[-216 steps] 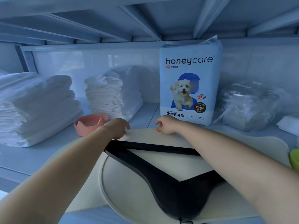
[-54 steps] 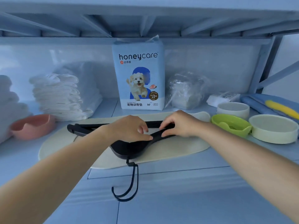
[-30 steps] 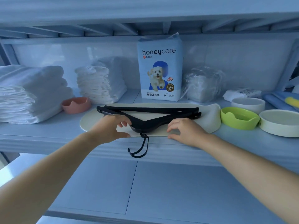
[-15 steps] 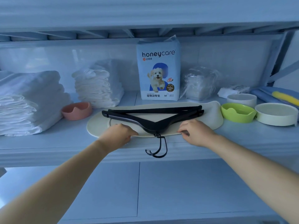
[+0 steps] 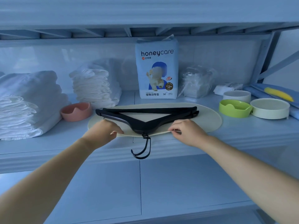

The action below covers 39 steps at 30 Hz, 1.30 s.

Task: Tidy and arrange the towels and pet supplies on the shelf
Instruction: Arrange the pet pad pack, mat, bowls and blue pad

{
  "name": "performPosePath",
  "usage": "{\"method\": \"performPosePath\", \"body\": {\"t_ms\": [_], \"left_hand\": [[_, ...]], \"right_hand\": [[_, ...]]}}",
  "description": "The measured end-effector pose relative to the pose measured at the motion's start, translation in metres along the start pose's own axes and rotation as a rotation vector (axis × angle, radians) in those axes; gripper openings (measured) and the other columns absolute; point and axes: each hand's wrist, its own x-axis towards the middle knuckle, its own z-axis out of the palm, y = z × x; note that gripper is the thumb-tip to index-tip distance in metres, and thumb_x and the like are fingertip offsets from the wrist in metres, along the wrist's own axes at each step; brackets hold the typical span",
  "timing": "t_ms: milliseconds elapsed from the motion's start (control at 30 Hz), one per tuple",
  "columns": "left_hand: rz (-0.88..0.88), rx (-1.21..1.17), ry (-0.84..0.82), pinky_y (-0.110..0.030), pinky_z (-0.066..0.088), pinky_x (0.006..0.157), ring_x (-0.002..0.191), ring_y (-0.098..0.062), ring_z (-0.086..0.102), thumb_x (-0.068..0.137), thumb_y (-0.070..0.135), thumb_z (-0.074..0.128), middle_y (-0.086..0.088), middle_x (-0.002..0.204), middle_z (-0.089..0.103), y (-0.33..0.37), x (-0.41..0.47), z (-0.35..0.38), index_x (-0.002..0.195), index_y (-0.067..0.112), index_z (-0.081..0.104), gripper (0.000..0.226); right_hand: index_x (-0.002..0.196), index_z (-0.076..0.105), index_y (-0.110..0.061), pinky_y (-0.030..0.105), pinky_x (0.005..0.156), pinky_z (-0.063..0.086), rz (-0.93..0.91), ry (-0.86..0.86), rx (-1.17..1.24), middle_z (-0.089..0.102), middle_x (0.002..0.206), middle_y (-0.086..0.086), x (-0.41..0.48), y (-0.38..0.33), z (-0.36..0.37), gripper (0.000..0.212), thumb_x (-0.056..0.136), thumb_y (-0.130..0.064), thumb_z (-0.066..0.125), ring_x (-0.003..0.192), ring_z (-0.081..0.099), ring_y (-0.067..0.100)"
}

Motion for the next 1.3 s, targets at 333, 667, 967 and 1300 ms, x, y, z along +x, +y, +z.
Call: {"method": "performPosePath", "body": {"t_ms": [333,667,967,1300], "left_hand": [[-0.024,-0.137,0.09,-0.017,0.045,0.071,0.083,-0.011,0.064,0.079,0.006,0.056,0.011,0.091,0.07,0.011,0.007,0.004,0.092,0.022,0.073,0.026],[0.057,-0.233,0.254,-0.029,0.053,0.074,0.08,-0.009,0.063,0.08,0.015,0.06,0.011,0.085,0.065,0.064,0.036,0.005,0.086,0.021,0.07,0.013],[-0.113,-0.068,-0.107,-0.028,0.044,0.094,0.111,-0.012,0.055,0.077,0.056,0.064,0.01,0.118,0.063,0.098,0.075,0.012,0.121,0.025,0.06,0.054],[-0.053,0.027,-0.124,-0.036,0.05,0.075,0.086,-0.018,0.058,0.088,0.041,0.055,0.004,0.09,0.066,0.107,0.089,0.021,0.104,0.026,0.062,0.023]], "right_hand": [[0.087,0.075,-0.015,0.017,0.077,0.042,0.099,0.01,0.066,0.067,0.088,-0.009,-0.01,0.02,-0.007,0.013,0.079,-0.025,0.072,0.081,0.058,0.004],[0.093,0.072,-0.016,0.021,0.076,0.045,0.081,0.032,0.07,0.066,0.095,-0.006,-0.008,0.039,-0.018,0.019,0.08,-0.029,0.072,0.082,0.056,0.008],[0.124,0.058,-0.02,0.028,0.1,0.036,0.038,0.056,-0.033,0.054,0.13,-0.004,0.017,0.052,-0.031,0.04,0.086,-0.028,0.065,0.122,0.046,0.015],[0.126,0.056,-0.02,0.034,0.099,0.04,-0.001,-0.009,-0.015,0.054,0.127,-0.004,0.035,0.07,-0.016,0.034,0.094,-0.029,0.054,0.123,0.041,0.016]]}}
